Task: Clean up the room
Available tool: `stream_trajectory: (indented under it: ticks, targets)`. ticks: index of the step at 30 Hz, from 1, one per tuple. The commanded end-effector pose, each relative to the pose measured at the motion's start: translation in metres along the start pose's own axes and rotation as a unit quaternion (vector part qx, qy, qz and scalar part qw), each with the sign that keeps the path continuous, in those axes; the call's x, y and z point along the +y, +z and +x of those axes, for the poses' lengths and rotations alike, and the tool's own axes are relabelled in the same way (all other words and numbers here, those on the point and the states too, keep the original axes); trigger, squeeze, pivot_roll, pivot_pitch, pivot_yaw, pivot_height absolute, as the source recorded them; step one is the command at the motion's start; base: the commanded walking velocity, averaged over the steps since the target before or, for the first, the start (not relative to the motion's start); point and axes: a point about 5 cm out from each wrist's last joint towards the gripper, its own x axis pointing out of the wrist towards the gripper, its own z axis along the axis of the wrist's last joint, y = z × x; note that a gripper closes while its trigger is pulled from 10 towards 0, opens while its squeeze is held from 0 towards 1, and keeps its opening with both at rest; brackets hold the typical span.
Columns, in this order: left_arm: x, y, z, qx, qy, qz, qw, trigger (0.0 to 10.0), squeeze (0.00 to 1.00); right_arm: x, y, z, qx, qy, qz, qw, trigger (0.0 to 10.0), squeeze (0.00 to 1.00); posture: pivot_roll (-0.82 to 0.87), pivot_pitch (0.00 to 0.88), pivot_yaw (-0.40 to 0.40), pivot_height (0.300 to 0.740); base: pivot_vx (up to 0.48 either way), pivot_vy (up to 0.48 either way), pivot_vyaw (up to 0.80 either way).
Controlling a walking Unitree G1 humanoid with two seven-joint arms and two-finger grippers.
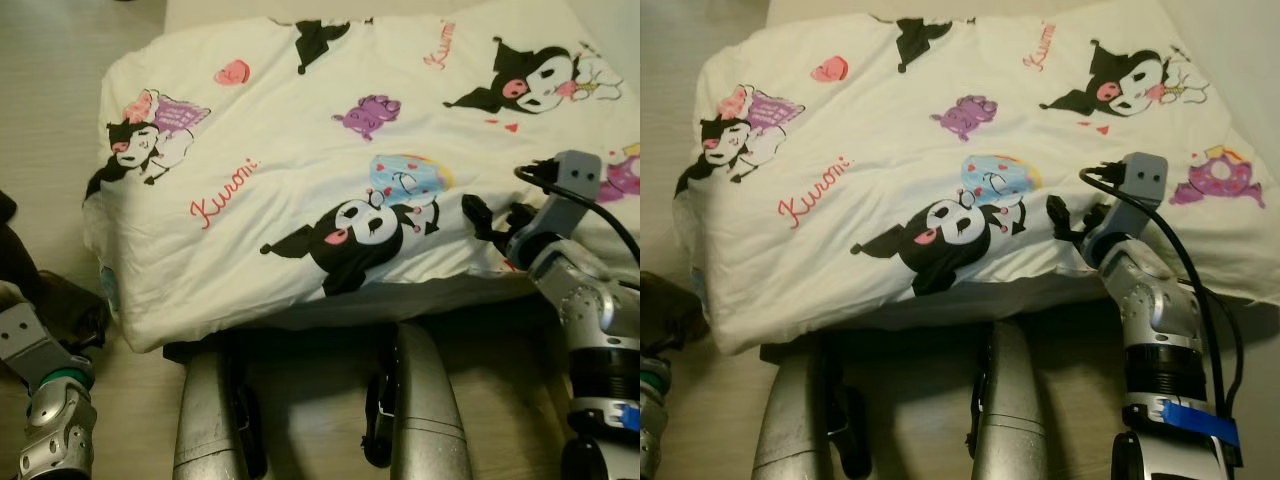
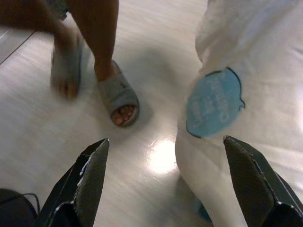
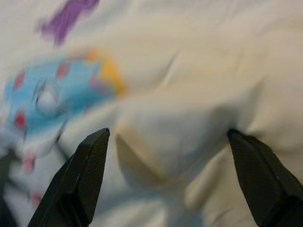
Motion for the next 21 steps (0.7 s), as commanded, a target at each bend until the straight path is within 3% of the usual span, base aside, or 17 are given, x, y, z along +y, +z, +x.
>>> stream_trajectory:
  ticks: [1, 3, 4, 5, 6, 8, 9, 10, 11, 12, 13, 15, 16, 17, 19, 20, 21]
  targets:
    - [0.012, 0.002, 0.001, -0.006, 0.018, -0.006, 1.0, 10.0, 1.0, 0.002, -0.021, 0.0, 0.042, 0.011, 0.005, 0.999, 10.0, 0.0, -0.18, 0.078, 0.083, 0.576, 0.0, 0.0, 0.0]
    - [0.015, 0.014, 0.008, -0.026, 0.019, 0.003, 0.999, 10.0, 1.0, 0.004, -0.05, -0.011, 0.17, 0.064, -0.073, 0.981, 10.0, 0.0, -0.17, 0.062, 0.082, 0.576, 0.0, 0.0, 0.0]
    - [0.015, 0.014, 0.008, -0.026, 0.019, 0.003, 0.999, 10.0, 1.0, 0.004, -0.05, -0.011, 0.17, 0.064, -0.073, 0.981, 10.0, 0.0, -0.17, 0.062, 0.082, 0.576, 0.0, 0.0, 0.0]
    - [0.015, 0.019, 0.01, -0.036, 0.015, 0.009, 0.999, 10.0, 1.0, -0.004, -0.056, -0.025, 0.228, 0.09, -0.121, 0.962, 10.0, 0.0, -0.17, 0.058, 0.083, 0.576, 0.0, 0.0, 0.0]
    - [0.015, 0.019, 0.01, -0.036, 0.015, 0.009, 0.999, 10.0, 1.0, -0.004, -0.056, -0.025, 0.228, 0.09, -0.121, 0.962, 10.0, 0.0, -0.17, 0.058, 0.083, 0.576, 0.0, 0.0, 0.0]
    - [0.014, 0.021, 0.012, -0.046, 0.011, 0.02, 0.999, 10.0, 1.0, -0.025, -0.049, -0.057, 0.289, 0.128, -0.231, 0.92, 10.0, 0.0, -0.18, 0.057, 0.087, 0.576, 0.0, 0.0, 0.0]
    - [0.014, 0.021, 0.012, -0.046, 0.011, 0.02, 0.999, 10.0, 1.0, -0.025, -0.049, -0.057, 0.289, 0.128, -0.231, 0.92, 10.0, 0.0, -0.18, 0.057, 0.087, 0.576, 0.0, 0.0, 0.0]
    - [0.014, 0.021, 0.013, -0.048, 0.009, 0.022, 0.999, 10.0, 1.0, -0.03, -0.039, -0.068, 0.291, 0.146, -0.269, 0.906, 10.0, 0.0, -0.18, 0.054, 0.09, 0.576, 0.0, 0.0, 0.0]
    - [0.014, 0.021, 0.013, -0.048, 0.009, 0.022, 0.999, 10.0, 1.0, -0.03, -0.039, -0.068, 0.291, 0.146, -0.269, 0.906, 10.0, 0.0, -0.18, 0.054, 0.09, 0.576, 0.0, 0.0, 0.0]
    - [0.012, 0.02, 0.013, -0.05, 0.006, 0.018, 0.999, 10.0, 1.0, -0.025, -0.023, -0.074, 0.259, 0.175, -0.276, 0.909, 10.0, 0.0, -0.18, 0.052, 0.093, 0.576, 0.0, 0.0, 0.0]
    - [0.012, 0.02, 0.013, -0.05, 0.006, 0.018, 0.999, 10.0, 1.0, -0.025, -0.023, -0.074, 0.259, 0.175, -0.276, 0.909, 10.0, 0.0, -0.18, 0.052, 0.093, 0.576, 0.0, 0.0, 0.0]
    - [0.001, 0.024, 0.014, -0.062, -0.025, -0.018, 0.998, 10.0, 1.0, 0.007, 0.023, -0.073, 0.096, 0.257, -0.232, 0.933, 10.0, 0.0, -0.19, 0.053, 0.093, 0.576, 0.0, 0.0, 0.0]
    - [0.001, 0.024, 0.014, -0.062, -0.025, -0.018, 0.998, 10.0, 1.0, 0.007, 0.023, -0.073, 0.096, 0.257, -0.232, 0.933, 10.0, 0.0, -0.19, 0.053, 0.093, 0.576, 0.0, 0.0, 0.0]
    - [-0.007, 0.029, 0.015, -0.071, -0.05, -0.04, 0.995, 10.0, 1.0, 0.018, 0.039, -0.072, 0.032, 0.279, -0.198, 0.939, 10.0, 0.0, -0.19, 0.053, 0.093, 0.576, 0.0, 0.0, 0.0]
    - [-0.007, 0.029, 0.015, -0.071, -0.05, -0.04, 0.995, 10.0, 1.0, 0.018, 0.039, -0.072, 0.032, 0.279, -0.198, 0.939, 10.0, 0.0, -0.19, 0.053, 0.093, 0.576, 0.0, 0.0, 0.0]
    - [-0.019, 0.037, 0.014, -0.088, -0.089, -0.057, 0.991, 10.0, 1.0, 0.026, 0.052, -0.068, -0.033, 0.293, -0.143, 0.945, 10.0, 0.0, -0.2, 0.051, 0.095, 0.576, 0.0, 0.0, 0.0]
    - [-0.019, 0.037, 0.014, -0.088, -0.089, -0.057, 0.991, 10.0, 1.0, 0.026, 0.052, -0.068, -0.033, 0.293, -0.143, 0.945, 10.0, 0.0, -0.2, 0.051, 0.095, 0.576, 0.0, 0.0, 0.0]
